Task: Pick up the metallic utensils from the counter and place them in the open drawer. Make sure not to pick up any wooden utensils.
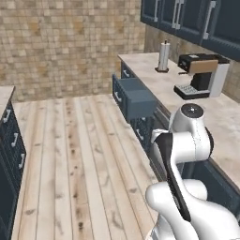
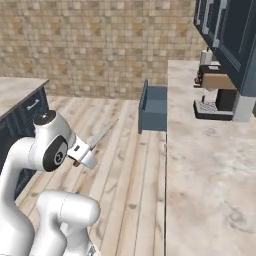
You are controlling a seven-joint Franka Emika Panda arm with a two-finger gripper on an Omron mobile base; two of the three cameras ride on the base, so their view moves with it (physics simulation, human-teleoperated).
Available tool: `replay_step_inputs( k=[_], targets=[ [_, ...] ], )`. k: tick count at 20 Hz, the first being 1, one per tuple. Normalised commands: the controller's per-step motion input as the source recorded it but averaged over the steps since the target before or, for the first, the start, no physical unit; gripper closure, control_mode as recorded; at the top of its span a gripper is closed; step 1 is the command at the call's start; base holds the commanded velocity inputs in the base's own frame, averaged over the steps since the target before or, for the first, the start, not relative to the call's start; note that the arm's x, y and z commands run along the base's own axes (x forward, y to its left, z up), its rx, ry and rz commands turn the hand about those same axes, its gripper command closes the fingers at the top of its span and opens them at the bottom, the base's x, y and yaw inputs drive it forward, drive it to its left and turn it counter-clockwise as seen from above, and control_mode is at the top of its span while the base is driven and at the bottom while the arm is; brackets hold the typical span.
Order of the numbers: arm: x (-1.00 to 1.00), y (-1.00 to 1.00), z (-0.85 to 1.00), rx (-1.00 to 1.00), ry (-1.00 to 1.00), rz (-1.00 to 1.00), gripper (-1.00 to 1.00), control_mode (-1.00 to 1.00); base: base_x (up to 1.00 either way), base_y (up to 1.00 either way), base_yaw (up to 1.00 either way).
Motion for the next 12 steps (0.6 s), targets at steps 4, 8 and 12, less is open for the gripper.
replay_step_inputs(
  k=[4, 8, 12],
  targets=[
    [0.00, 0.00, 0.00, 0.00, 0.00, 0.00, 1.00, 1.00, 1.00, -0.48, -0.08],
    [0.00, 0.00, 0.00, 0.00, 0.00, 0.00, 1.00, 1.00, 0.99, -0.27, 0.00],
    [0.00, 0.00, 0.00, 0.00, 0.00, 0.00, 1.00, 1.00, 0.86, 0.00, 0.10]
  ],
)
